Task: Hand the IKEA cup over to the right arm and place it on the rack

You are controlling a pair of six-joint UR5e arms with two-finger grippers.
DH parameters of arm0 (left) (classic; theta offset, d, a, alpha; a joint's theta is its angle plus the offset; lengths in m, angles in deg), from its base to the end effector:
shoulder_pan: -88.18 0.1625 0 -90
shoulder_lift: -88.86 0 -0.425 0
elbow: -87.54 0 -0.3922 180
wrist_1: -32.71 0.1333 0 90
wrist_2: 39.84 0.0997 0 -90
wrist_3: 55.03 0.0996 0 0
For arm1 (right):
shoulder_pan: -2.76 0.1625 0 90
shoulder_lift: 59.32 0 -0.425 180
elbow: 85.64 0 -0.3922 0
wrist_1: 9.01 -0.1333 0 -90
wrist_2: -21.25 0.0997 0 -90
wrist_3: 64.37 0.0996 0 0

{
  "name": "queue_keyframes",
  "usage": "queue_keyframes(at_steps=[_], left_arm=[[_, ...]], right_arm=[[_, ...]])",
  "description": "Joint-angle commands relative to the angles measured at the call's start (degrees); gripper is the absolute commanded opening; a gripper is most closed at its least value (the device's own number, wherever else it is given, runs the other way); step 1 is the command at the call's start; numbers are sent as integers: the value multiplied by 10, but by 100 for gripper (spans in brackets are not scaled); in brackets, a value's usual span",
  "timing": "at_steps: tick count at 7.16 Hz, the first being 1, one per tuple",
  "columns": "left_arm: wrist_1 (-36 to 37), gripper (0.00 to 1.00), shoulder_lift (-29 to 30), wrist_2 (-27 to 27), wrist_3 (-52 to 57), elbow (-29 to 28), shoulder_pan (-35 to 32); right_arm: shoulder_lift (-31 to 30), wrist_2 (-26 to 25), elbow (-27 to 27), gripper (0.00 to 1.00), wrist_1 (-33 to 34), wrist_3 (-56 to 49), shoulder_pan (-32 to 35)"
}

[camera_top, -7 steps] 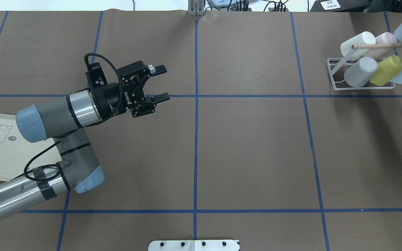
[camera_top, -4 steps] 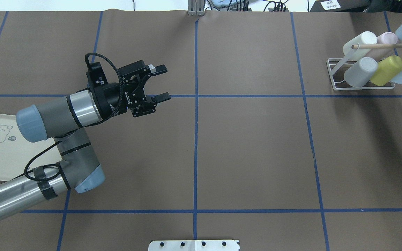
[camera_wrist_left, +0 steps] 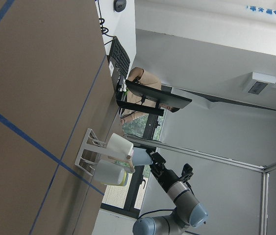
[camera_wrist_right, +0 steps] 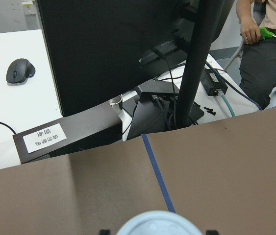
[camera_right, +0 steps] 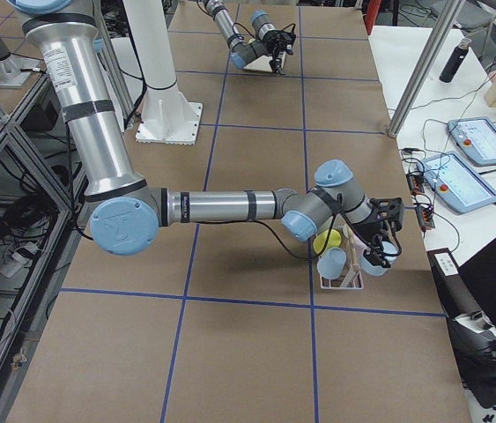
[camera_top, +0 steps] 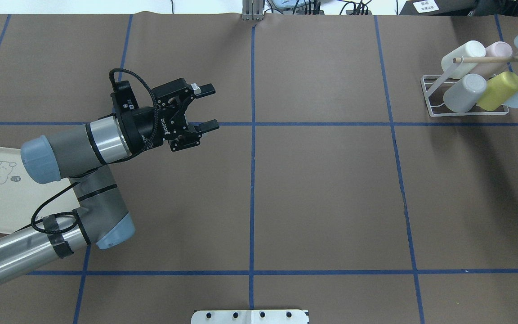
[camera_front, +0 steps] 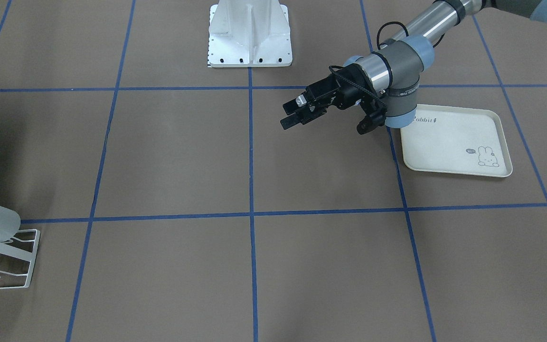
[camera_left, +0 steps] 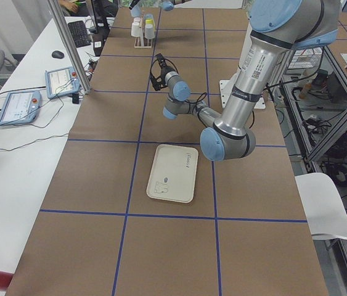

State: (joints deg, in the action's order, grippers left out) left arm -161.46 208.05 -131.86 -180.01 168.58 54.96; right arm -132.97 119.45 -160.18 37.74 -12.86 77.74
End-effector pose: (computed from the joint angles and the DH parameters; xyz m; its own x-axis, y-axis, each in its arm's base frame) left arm 0.4317 -0.4379 0.2594 -0.6872 -0.2348 -0.6875 0.1577 0.8755 -0.4567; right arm -0.0539 -0.6606 0.5655 0.7245 0.3232 0.6088 -0.6123 0.7072 0.3533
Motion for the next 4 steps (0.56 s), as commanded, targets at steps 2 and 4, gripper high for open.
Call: queue_keyframes(at_steps=[2,4], left_arm=[[-1,100,0,0,0,1,0],[-1,100,0,0,0,0,0]], right_arm=[[-1,-1,1,5,0,2,-8],[-2,-1,2,34,0,2,-15]])
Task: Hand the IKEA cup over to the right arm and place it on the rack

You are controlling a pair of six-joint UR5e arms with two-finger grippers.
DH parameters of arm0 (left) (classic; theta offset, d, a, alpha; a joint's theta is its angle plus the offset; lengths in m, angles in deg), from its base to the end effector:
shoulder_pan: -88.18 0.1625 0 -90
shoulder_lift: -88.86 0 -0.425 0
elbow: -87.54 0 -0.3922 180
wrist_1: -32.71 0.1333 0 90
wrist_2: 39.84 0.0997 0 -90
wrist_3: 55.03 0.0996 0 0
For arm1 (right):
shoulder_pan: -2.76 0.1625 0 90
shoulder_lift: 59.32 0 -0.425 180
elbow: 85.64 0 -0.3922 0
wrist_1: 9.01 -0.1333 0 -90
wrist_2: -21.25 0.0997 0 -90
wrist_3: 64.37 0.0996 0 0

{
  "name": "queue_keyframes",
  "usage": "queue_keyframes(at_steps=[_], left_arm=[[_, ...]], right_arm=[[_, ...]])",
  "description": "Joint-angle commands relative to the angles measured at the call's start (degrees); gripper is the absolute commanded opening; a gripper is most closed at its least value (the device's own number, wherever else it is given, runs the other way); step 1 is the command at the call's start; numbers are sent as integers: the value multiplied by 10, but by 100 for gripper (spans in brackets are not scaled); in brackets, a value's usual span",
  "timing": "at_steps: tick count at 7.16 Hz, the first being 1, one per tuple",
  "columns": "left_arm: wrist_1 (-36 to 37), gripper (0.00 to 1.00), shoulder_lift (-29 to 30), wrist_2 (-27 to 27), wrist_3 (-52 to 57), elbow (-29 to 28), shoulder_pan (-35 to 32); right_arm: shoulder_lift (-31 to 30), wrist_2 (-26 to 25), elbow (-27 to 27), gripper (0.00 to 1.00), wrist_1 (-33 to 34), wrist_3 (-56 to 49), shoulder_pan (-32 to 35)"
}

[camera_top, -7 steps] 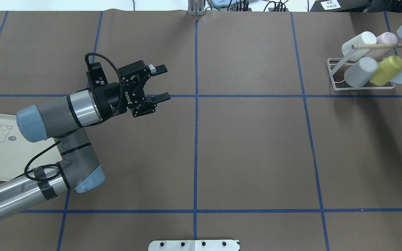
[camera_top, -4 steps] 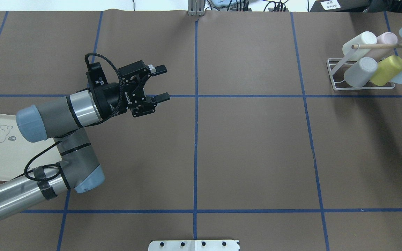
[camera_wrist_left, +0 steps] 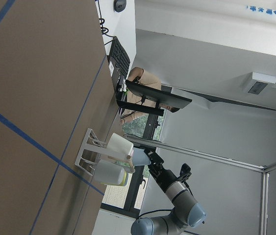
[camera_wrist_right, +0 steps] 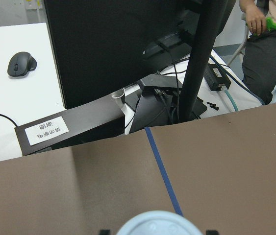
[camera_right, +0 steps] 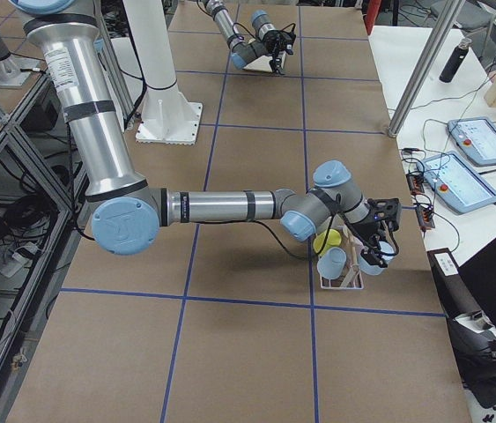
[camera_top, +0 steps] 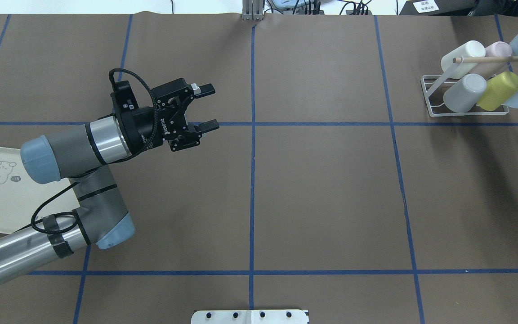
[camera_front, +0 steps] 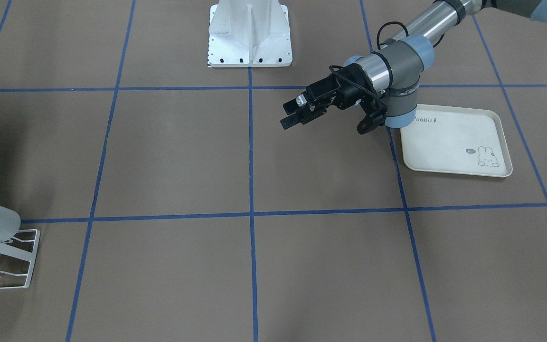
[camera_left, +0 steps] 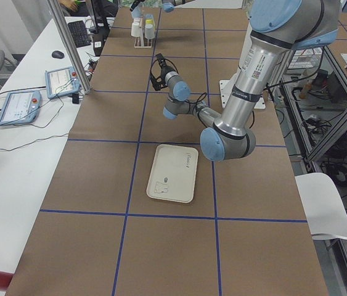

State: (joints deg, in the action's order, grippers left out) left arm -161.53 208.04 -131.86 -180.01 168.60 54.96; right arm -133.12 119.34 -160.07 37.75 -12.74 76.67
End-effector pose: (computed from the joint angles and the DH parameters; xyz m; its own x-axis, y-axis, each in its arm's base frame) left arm 0.4315 -0.4377 0.2593 -0.6880 -0.2343 -0.6869 0.1572 0.8759 -0.4562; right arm -0.0658 -0.6585 0.5683 0.7304 0.3146 0.6063 -0.6006 0.7186 0.3506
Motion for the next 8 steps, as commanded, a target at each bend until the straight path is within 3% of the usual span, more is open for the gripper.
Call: queue_keyframes(at_steps=[1,3,5,6,8], left_arm=[[1,100,-1,0,0,0,0],[0,100,-1,0,0,0,0],[0,100,-4,-1,6,2,-8],[10,100,-5,-3,65,1,-11],[82,100,-30,-3,199,-3,-31]], right_arm=[[0,-1,0,99,-1,1,-6],[-14,-2,11,100,-45,1,-8],[-8,6,3,100,-49,-4,-9],[-9,30,-8,100,-48,-10,-7],[-7,153,-11,100,-33,-99,71]])
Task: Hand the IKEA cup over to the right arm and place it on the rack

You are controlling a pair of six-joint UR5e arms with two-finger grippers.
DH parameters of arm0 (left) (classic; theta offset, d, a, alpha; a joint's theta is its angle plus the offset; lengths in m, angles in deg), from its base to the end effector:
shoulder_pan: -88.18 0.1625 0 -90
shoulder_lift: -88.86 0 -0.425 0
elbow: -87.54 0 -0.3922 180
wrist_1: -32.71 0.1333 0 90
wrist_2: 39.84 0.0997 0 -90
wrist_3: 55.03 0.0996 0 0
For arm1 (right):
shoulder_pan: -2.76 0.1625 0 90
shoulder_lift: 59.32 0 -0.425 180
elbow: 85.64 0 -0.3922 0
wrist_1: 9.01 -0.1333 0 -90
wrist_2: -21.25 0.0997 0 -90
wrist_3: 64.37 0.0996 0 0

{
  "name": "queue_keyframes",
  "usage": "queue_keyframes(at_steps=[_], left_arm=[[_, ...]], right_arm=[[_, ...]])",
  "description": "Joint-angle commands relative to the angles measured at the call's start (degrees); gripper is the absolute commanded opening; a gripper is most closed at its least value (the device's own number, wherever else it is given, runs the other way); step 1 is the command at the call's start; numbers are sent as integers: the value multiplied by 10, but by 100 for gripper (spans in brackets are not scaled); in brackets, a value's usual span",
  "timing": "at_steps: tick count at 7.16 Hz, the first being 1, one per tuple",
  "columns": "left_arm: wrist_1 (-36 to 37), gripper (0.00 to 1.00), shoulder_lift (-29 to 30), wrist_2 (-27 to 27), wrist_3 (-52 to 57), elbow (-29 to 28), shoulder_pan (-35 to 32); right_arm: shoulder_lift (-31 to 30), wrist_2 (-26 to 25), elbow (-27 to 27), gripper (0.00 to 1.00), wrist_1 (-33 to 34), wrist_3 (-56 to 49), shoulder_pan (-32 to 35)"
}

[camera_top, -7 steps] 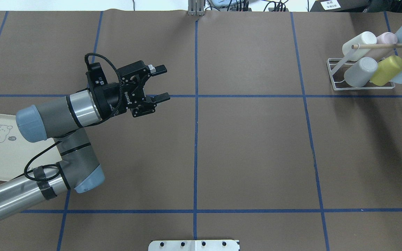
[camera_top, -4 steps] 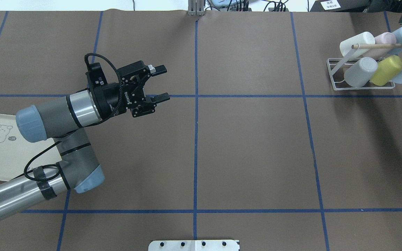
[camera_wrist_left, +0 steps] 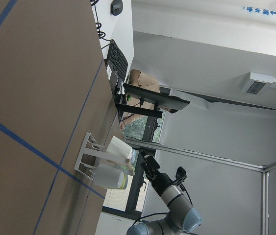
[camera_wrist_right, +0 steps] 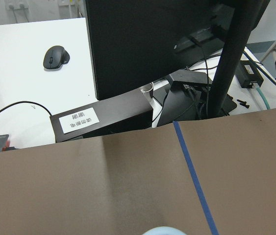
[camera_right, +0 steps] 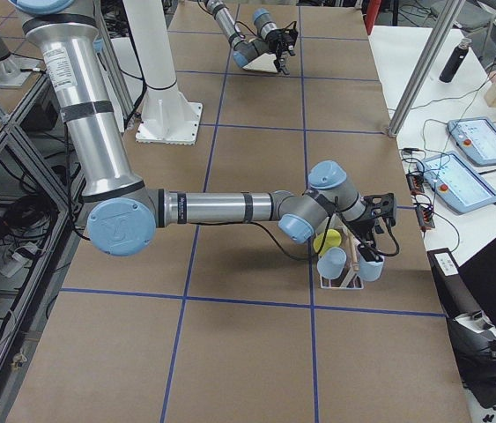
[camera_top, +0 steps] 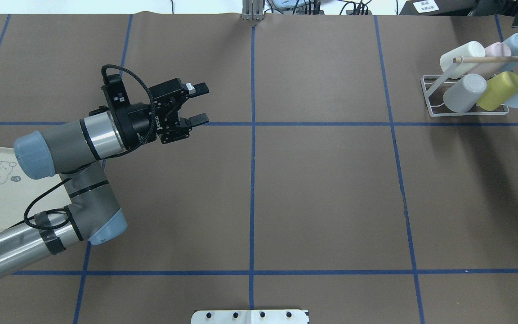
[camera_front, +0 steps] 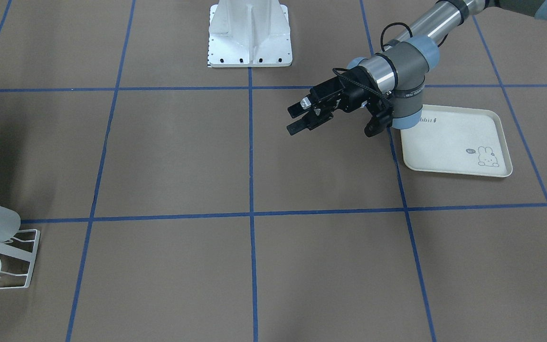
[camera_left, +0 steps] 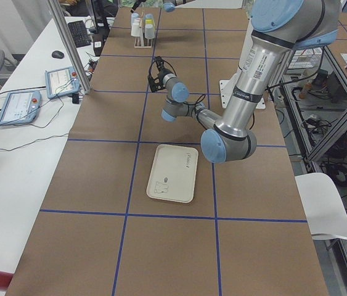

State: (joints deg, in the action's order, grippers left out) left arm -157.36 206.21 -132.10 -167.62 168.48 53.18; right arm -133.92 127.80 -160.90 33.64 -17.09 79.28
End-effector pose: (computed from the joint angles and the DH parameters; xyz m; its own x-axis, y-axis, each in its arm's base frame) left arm 0.4237 -0.4546 0.2819 -0.5685 -0.0705 -0.8197 0.3534 0.8788 -0.3207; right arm -0.0478 -0.6495 0.5575 0.7135 0.1867 0.6753 -0.5428 0.7568 0.3642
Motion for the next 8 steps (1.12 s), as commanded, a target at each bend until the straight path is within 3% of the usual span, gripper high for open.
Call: queue_keyframes(at_steps=[1,2,3,5,6,7,8], left_arm=[[91,100,-23,-6,124,-4,-33],[141,100,-43,-9,193,-4,-57],[210,100,-47,-28,262,-3,-80],[358,100,-48,-115,410,-4,-177],[436,100,-64,-148,546,-3,-225],[525,100,-67,-149,701,-4,-260],[588,100,-80,-150,837,-4,-297]], right_arm=[[0,134,-8,100,43,-129,92],[-12,198,-35,100,93,-192,133],[-47,223,-79,100,132,-235,141],[-126,225,-165,100,199,-325,134],[-142,226,-220,100,285,-363,118],[-145,225,-254,100,370,-398,113],[-145,226,-254,100,409,-429,105]])
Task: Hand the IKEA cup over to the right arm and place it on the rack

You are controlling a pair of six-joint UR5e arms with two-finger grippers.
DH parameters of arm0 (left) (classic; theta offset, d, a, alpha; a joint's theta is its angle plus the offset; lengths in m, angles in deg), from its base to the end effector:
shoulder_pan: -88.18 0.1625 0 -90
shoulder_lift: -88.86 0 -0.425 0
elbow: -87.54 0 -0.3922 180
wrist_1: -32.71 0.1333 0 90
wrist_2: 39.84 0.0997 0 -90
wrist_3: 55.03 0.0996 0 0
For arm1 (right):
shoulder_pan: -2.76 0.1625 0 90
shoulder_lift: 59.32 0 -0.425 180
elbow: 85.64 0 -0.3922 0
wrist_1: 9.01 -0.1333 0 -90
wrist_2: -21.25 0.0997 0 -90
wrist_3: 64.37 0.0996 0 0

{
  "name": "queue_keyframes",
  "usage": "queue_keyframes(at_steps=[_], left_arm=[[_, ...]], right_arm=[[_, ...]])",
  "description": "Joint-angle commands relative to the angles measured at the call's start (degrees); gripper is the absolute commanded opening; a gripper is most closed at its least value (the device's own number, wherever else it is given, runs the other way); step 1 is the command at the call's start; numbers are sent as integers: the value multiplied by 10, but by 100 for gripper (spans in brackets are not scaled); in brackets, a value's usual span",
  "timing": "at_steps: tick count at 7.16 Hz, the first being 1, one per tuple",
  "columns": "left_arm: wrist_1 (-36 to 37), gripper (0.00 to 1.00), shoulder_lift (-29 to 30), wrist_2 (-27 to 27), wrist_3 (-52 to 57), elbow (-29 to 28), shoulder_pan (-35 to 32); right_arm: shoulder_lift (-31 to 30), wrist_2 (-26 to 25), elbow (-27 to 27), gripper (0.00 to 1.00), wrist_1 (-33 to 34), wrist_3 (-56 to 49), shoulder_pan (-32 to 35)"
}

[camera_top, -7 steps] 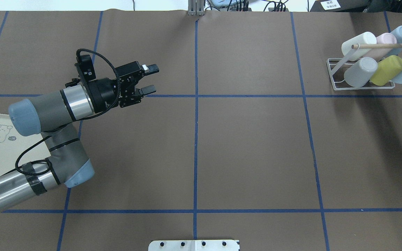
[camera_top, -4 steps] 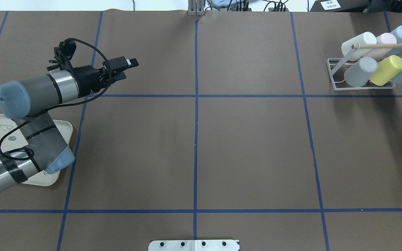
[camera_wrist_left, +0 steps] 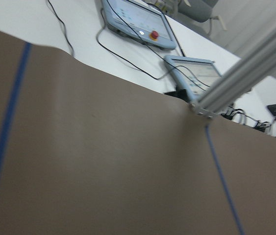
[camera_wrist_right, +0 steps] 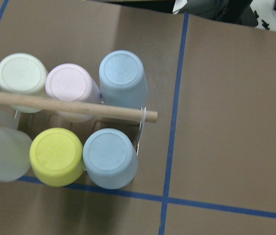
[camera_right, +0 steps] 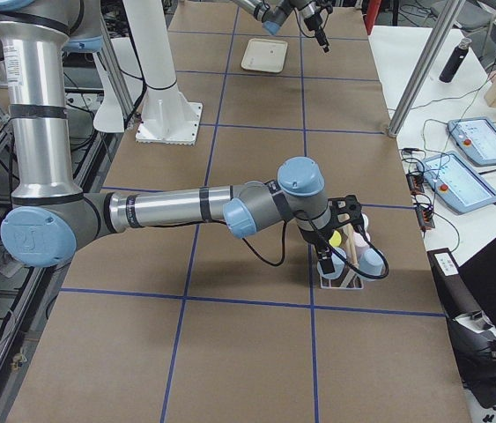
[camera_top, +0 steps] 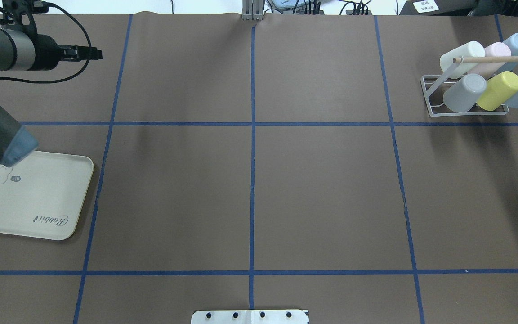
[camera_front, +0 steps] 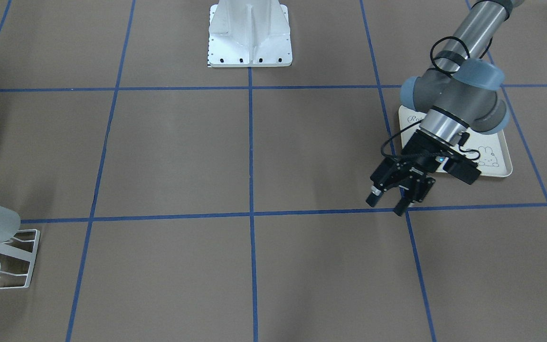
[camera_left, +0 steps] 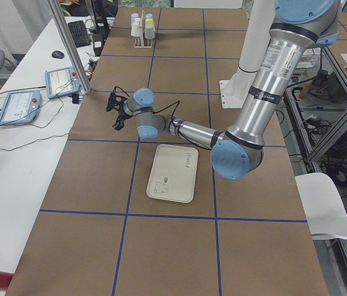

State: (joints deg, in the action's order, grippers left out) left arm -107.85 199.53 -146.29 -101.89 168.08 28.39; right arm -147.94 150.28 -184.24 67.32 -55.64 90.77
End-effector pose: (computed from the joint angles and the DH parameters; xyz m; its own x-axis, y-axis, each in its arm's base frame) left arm 0.2443 -0.6285 0.4412 0.6546 0.1791 -0.7345 0.3504 0.7890 0.5047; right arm 0.0525 -0.5210 0.5503 0.7635 -0.1373 0.6310 -0.0851 0.9473 0.3089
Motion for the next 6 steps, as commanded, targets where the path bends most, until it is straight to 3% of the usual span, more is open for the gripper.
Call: queue_keyframes(at_steps=[1,4,5,6], left_arm=[[159,100,-19,-22,273,0,-86],[365,100,-41,-256,388,4,-221],[420,100,-42,-312,390,21,-259],[425,100,-70,-307,449,24,-268]], right_arm=[[-5,1,-15,100,88,-47,-28],[11,44,29,100,97,-42,-36],[32,43,65,100,92,-41,-37],[41,43,84,100,90,-42,-36]])
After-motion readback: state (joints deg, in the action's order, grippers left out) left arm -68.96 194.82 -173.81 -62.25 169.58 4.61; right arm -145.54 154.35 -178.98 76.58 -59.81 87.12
